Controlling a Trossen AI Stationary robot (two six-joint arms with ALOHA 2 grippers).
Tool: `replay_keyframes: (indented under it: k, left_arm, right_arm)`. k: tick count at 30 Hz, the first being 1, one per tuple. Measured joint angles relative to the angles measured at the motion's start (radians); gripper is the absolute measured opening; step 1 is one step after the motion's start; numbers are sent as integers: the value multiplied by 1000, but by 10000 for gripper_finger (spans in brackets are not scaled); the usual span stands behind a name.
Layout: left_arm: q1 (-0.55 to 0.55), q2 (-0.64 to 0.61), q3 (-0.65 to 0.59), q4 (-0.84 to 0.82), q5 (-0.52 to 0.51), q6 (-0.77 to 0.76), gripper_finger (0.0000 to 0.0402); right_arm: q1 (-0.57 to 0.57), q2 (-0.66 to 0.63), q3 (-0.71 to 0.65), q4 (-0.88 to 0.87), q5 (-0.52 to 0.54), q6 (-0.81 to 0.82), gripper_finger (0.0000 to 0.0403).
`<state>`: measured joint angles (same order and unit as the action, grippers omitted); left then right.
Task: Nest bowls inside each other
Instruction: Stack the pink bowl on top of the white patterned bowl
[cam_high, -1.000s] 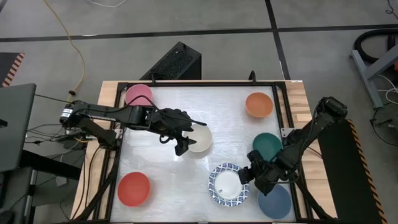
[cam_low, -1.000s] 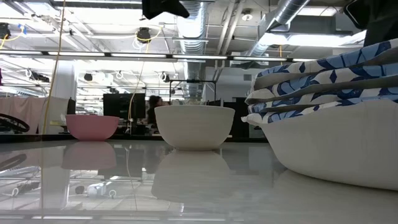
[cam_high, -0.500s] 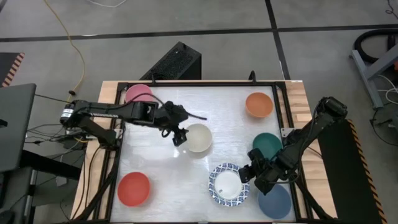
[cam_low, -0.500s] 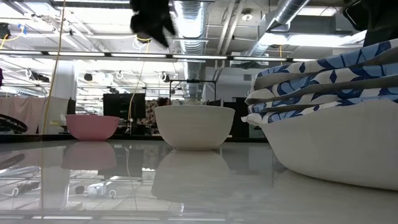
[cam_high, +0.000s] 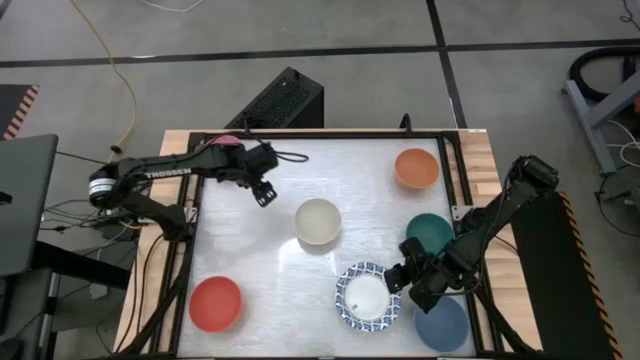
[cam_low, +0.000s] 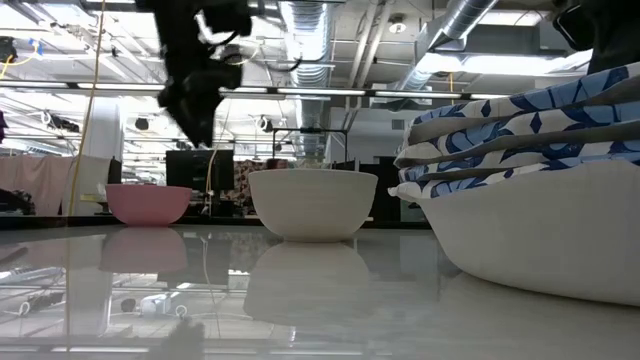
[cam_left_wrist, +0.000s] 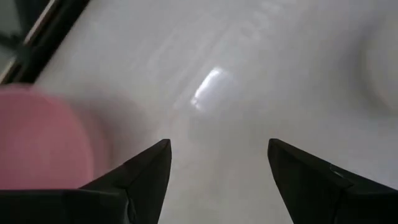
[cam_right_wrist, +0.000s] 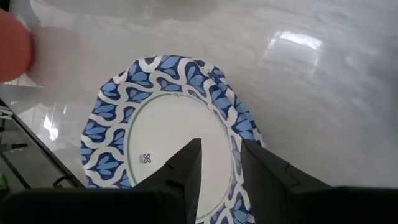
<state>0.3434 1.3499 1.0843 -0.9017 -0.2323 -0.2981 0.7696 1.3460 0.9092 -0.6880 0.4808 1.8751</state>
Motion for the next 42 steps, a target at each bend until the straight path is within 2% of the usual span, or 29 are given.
replay_keyframes:
  k: [5, 11, 19, 29, 34, 42]
  left_arm:
    - [78, -69, -97, 19, -65, 10, 257]
    - [132, -77, -110, 24, -104, 84, 257]
    - [234, 15, -110, 29, -111, 178, 257]
    - [340, 133, -110, 40, -37, 211, 246]
    - [359, 179, -110, 53, -40, 226, 187]
    - [361, 235, -111, 86, -5, 228, 27]
  right_arm:
    - [0, 0, 0, -18, 0, 0, 133]
    - [-12, 0, 0, -18, -1, 0, 133]
    - [-27, 0, 0, -18, -5, 1, 133]
    - [-26, 0, 0, -14, -8, 2, 133]
    - [-26, 0, 0, -9, -8, 2, 133]
    - [-26, 0, 0, 0, -8, 3, 133]
